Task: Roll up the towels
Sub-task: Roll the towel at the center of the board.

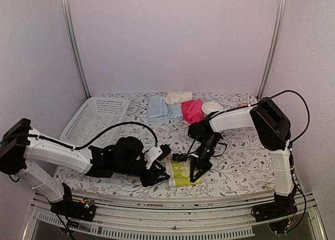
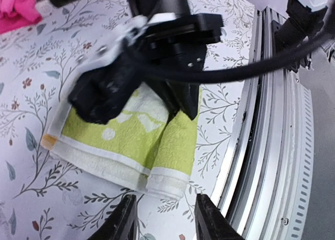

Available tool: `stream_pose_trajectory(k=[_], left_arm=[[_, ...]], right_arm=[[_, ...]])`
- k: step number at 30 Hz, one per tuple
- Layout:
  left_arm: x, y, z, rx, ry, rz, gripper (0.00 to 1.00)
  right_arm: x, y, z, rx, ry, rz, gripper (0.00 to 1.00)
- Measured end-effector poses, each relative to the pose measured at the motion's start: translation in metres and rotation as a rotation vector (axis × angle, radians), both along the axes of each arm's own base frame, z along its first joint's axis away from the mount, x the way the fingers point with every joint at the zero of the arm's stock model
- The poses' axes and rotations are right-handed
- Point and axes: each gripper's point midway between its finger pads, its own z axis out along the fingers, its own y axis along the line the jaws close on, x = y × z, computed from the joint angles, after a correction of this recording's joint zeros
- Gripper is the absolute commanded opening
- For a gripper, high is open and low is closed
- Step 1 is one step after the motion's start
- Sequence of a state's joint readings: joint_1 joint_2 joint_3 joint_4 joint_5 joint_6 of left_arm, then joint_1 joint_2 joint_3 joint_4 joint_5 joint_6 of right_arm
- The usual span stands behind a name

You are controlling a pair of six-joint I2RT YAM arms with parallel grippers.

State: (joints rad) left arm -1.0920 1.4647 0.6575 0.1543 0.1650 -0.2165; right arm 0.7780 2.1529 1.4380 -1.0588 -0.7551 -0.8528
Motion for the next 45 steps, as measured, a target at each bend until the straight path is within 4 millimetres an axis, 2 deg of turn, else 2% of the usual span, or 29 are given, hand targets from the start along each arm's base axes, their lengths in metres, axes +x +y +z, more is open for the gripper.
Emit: stream_pose_trajectory(k=[5, 10, 13, 17, 26, 29, 34, 39, 45], left_arm=[[-0.013, -0.017, 0.001, 0.032, -0.158, -0.075, 0.42], [-0.014, -0.053, -0.018, 0.154, -0.322, -0.146, 0.45], [-0.017, -0.064, -0.031, 0.219, -0.401, -0.195, 0.46], [-0.017, -0.072, -0.042, 0.273, -0.466, -0.238, 0.45], [-0.001, -0.078, -0.060, 0.379, -0.558, -0.247, 0.43], [0.004, -0.078, -0.066, 0.411, -0.578, -0.241, 0.39], [0.004, -0.077, -0.069, 0.443, -0.602, -0.250, 0.19], [0.001, -0.078, -0.070, 0.441, -0.595, -0.257, 0.11], [-0.004, -0.082, -0.069, 0.411, -0.556, -0.266, 0.05]], right_arm=[[0.003, 0.000, -0.003, -0.046, 0.147, -0.046, 0.03], [0.005, -0.001, -0.005, -0.081, 0.269, -0.116, 0.04], [0.005, -0.001, -0.005, -0.085, 0.299, -0.135, 0.04], [0.005, -0.001, -0.005, -0.090, 0.311, -0.146, 0.04], [0.004, 0.000, -0.005, -0.088, 0.321, -0.151, 0.04], [0.004, 0.000, -0.005, -0.088, 0.321, -0.151, 0.04], [0.004, 0.000, -0.005, -0.087, 0.323, -0.151, 0.06], [0.003, -0.002, -0.003, -0.078, 0.321, -0.154, 0.10], [0.006, -0.006, 0.006, -0.069, 0.236, -0.136, 0.26]])
